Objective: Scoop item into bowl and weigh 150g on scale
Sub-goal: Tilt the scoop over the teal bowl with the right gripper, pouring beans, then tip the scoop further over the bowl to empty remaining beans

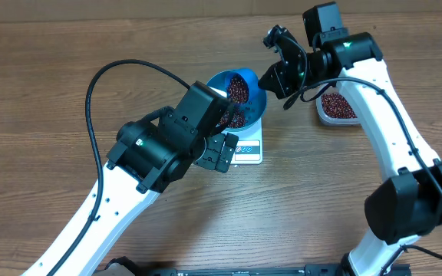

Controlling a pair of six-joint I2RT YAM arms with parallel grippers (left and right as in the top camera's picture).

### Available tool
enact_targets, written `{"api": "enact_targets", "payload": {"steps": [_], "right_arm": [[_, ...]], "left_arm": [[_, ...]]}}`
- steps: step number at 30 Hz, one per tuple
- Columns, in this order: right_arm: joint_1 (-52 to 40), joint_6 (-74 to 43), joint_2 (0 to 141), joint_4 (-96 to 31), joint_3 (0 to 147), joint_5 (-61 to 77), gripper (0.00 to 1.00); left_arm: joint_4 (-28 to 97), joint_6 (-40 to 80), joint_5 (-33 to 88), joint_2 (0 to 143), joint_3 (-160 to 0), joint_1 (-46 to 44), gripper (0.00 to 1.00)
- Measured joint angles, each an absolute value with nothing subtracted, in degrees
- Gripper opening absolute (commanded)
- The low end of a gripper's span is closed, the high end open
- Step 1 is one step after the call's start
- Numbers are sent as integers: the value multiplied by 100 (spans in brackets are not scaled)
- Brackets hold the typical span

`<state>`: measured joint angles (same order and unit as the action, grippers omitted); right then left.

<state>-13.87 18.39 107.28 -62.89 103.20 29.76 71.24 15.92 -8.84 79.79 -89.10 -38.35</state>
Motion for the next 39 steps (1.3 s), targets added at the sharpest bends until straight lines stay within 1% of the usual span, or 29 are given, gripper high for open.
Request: {"api": "enact_targets", "payload": {"steps": [8,19,28,39], "right_arm": [[-1387,1822,10165,-6265,10320,2884,4],[-1450,1815,10151,-6370,10328,2589,4],[-1876,1802,10151,-6372,10328,1857,4],[-1879,1804,10151,-6388,10328,1758,4]], "left_arm": [[7124,1592,-882,7979,-8910,-3835,99],[7124,1592,-882,7979,-8910,-3835,100],[7124,1592,-884,7979,-8910,-3835,100],[7124,1592,-882,7979,-8910,-3835,99]]}}
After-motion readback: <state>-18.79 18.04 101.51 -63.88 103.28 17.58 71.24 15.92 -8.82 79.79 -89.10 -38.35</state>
